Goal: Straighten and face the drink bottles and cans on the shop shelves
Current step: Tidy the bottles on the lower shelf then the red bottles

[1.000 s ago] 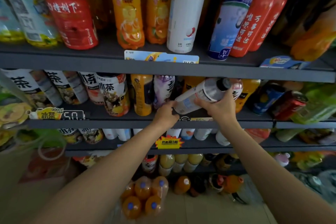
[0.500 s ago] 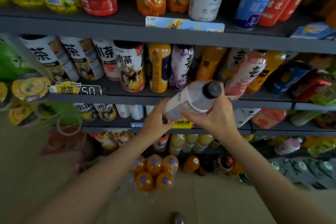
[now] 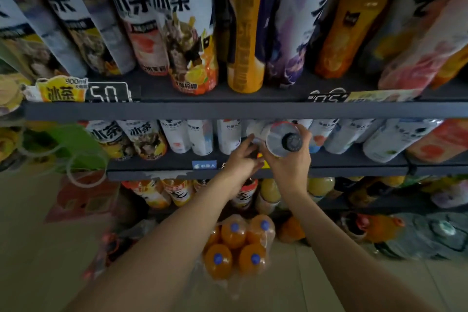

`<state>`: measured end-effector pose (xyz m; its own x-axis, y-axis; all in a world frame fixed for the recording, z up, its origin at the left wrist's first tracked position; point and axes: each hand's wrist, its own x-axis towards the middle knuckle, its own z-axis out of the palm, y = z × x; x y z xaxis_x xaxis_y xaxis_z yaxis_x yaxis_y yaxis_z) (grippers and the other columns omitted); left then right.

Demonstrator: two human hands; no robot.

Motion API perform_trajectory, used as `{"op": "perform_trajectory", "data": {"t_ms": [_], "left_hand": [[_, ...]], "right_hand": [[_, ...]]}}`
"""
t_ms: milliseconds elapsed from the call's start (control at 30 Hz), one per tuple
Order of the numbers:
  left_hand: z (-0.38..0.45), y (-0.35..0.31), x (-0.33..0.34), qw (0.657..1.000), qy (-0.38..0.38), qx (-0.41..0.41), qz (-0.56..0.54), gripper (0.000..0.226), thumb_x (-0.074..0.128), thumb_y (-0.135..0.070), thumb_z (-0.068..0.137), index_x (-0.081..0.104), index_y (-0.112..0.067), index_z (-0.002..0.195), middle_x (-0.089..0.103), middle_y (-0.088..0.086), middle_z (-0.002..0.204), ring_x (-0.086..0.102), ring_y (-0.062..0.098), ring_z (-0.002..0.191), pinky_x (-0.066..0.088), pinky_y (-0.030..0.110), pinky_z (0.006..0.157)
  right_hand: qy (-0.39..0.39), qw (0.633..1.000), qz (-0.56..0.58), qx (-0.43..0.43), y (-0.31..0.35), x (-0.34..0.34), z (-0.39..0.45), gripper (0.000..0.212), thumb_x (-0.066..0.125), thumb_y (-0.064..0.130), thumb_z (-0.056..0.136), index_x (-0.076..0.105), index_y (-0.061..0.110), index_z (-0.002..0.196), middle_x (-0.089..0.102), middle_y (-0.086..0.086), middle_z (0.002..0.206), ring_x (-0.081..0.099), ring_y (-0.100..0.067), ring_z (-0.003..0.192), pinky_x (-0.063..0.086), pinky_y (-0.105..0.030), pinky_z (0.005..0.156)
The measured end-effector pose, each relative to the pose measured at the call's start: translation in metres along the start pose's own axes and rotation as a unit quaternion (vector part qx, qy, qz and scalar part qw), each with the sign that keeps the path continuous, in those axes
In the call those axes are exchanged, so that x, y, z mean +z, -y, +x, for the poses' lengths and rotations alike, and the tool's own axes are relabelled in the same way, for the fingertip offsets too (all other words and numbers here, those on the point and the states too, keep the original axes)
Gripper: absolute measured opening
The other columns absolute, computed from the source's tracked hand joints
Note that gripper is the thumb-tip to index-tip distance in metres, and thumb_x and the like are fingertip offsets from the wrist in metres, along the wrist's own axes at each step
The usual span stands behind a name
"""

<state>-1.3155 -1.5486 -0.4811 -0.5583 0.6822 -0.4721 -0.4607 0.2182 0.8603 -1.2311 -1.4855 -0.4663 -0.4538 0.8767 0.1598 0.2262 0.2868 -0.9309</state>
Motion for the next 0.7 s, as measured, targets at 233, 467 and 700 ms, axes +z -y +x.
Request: {"op": "perform_trajectory", "data": {"t_ms": [233, 467, 700], "left_hand": [[0.041, 0.010, -0.011, 0.999, -0.001, 0.009, 0.042, 0.067, 0.045, 0.013, 0.089, 0.034, -0.026, 0.143, 0.044, 0.006, 0.142, 0.046, 0.023, 0.126, 0.045, 0.031, 0.098], [0.049, -0.006, -0.024, 0.993, 0.005, 0.027, 0.119, 0.079, 0.036, 0.016, 0.088, 0.016, -0.032, 0.148, 0.027, -0.002, 0.152, 0.030, 0.020, 0.138, 0.041, 0.032, 0.098], [0.029, -0.015, -0.026, 0.983, -0.002, 0.041, 0.181, 0.069, 0.035, 0.009, 0.092, 0.022, -0.033, 0.146, 0.038, 0.001, 0.145, 0.040, 0.019, 0.124, 0.044, 0.033, 0.089]], "right_hand": [[0.025, 0.990, -0.142, -0.010, -0.029, 0.040, 0.039, 0.073, 0.077, 0.033, 0.074, 0.038, 0.011, 0.133, 0.052, -0.007, 0.129, 0.052, -0.028, 0.116, 0.047, -0.037, 0.086], [0.154, 0.944, -0.274, 0.104, -0.017, 0.071, 0.097, 0.069, 0.071, 0.053, 0.071, 0.051, 0.020, 0.128, 0.055, -0.007, 0.130, 0.050, -0.029, 0.120, 0.047, -0.040, 0.094], [0.084, 0.974, -0.185, 0.097, -0.019, 0.066, 0.082, 0.057, 0.074, 0.029, 0.077, 0.051, 0.007, 0.123, 0.057, -0.012, 0.126, 0.052, -0.030, 0.117, 0.045, -0.035, 0.090]]}}
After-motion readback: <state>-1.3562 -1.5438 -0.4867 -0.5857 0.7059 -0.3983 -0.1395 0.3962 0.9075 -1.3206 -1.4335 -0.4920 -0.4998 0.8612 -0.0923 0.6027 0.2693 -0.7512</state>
